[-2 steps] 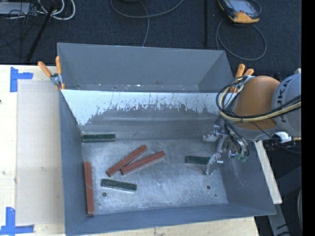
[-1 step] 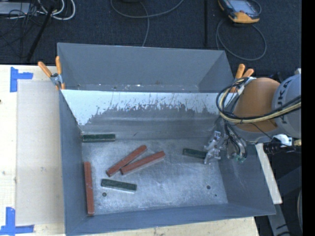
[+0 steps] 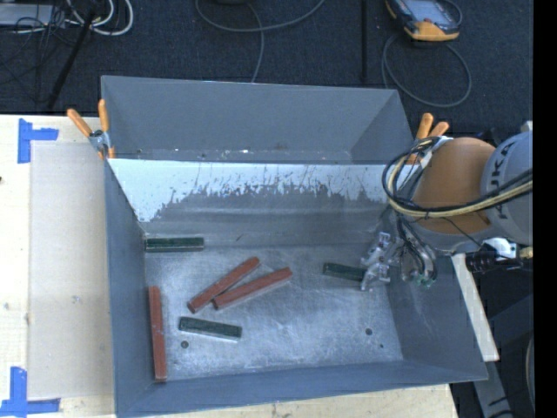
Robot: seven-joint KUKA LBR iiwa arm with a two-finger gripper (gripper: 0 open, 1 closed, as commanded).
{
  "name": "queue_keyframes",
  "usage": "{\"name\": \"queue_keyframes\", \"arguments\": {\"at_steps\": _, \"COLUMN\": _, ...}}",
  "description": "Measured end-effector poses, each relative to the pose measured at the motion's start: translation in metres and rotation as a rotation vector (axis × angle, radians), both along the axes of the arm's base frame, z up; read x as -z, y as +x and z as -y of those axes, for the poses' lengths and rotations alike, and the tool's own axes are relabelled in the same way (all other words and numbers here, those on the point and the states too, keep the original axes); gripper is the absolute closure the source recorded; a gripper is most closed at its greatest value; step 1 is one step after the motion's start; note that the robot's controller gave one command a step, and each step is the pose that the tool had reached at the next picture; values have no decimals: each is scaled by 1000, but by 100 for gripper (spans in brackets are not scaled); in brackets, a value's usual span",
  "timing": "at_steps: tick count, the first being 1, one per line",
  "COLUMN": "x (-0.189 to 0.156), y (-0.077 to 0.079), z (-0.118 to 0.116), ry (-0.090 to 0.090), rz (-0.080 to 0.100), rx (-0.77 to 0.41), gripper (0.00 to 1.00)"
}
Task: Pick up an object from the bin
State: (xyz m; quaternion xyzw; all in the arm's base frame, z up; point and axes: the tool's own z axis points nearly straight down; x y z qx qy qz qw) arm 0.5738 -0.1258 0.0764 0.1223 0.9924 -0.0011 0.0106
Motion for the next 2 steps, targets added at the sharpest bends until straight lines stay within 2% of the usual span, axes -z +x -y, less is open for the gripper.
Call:
{"name": "queue_keyframes", "arguments": {"at_steps": 1, "x": -4, "y": -3, "z": -1, "ry": 3, "rz": -13, "rx": -1, "gripper": 100}}
{"name": "queue_keyframes", "arguments": {"at_steps": 2, "x": -24, "y": -6, "z": -2, "ry": 7, "rz": -28, "rx": -1, "gripper": 100}}
